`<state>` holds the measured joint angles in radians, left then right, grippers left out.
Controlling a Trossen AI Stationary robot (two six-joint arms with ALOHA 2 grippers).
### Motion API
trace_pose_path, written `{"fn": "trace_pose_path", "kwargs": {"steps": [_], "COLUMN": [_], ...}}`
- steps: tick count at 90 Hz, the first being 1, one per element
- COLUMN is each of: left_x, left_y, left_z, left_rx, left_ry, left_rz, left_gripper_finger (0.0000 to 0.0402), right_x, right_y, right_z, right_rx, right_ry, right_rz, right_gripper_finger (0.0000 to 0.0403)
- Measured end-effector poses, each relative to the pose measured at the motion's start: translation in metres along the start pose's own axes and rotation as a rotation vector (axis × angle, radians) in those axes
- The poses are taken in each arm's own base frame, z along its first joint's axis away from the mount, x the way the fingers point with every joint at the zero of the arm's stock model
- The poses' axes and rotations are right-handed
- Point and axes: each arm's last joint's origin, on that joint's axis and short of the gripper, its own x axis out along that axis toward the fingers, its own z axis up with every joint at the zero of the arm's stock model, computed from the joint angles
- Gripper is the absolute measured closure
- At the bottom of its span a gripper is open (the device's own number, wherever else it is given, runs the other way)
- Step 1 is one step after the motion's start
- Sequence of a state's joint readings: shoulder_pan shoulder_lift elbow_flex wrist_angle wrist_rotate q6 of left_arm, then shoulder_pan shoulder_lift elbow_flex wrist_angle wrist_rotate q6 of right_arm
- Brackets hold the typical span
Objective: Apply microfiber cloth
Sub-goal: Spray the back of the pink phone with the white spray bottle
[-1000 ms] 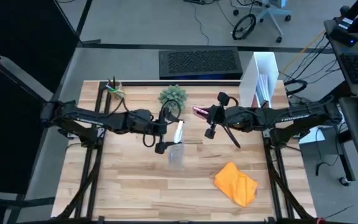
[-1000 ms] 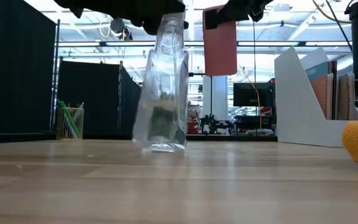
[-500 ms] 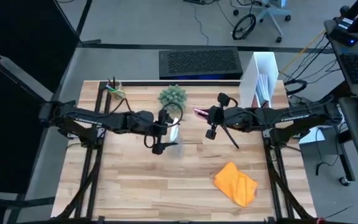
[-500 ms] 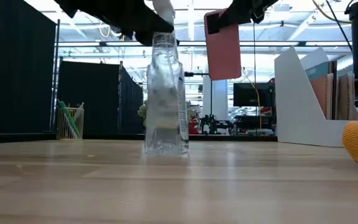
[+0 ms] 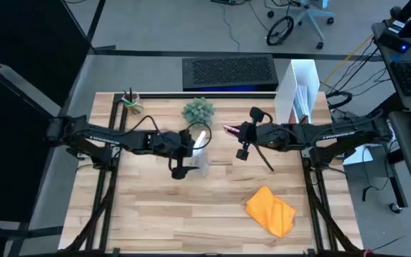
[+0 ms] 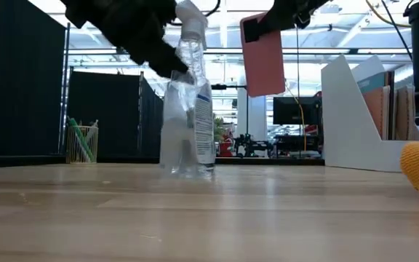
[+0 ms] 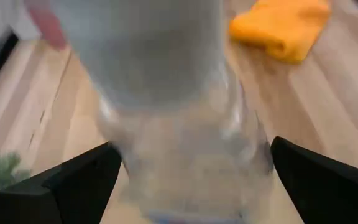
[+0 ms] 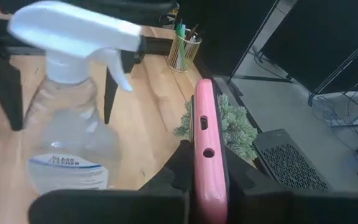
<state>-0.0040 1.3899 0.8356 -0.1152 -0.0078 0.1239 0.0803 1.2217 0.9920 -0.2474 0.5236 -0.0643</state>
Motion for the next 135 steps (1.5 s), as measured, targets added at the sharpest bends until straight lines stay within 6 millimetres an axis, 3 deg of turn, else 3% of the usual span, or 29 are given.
{"fn": "trace_pose_path", "kwargs": {"steps": [29, 60, 74, 89, 117, 135], "left_x": [-0.013, -0.062, -0.082, -0.093, -0.087, -0.079], "left_y": [0.000, -0.004, -0.015, -0.036, -0.067, -0.089], "left_z": [-0.001, 0.009, 0.013, 0.016, 0.015, 0.015], "left_rx": [-0.031, -0.099, -0.152, -0.163, -0.208, -0.200], "left_ry": [0.037, -0.056, -0.121, -0.167, -0.145, -0.152], "left_rz": [0.082, 0.130, 0.082, 0.028, -0.045, -0.115], "left_gripper_finger": [0.0005, 0.0005, 0.0005, 0.0005, 0.0005, 0.0005], "right_x": [0.000, -0.006, -0.008, 0.001, 0.026, 0.042], "right_y": [0.000, 0.010, 0.039, 0.081, 0.146, 0.175], "right_z": [-0.006, -0.021, -0.037, -0.070, -0.104, -0.122], "right_rx": [-0.005, 0.083, 0.216, 0.365, 0.535, 0.601], "right_ry": [0.058, 0.193, 0.192, 0.122, 0.034, -0.006], "right_rz": [0.004, 0.085, 0.263, 0.397, 0.586, 0.715], "right_gripper_finger": [0.0394, 0.0394, 0.0394, 0.0394, 0.0394, 0.0393]}}
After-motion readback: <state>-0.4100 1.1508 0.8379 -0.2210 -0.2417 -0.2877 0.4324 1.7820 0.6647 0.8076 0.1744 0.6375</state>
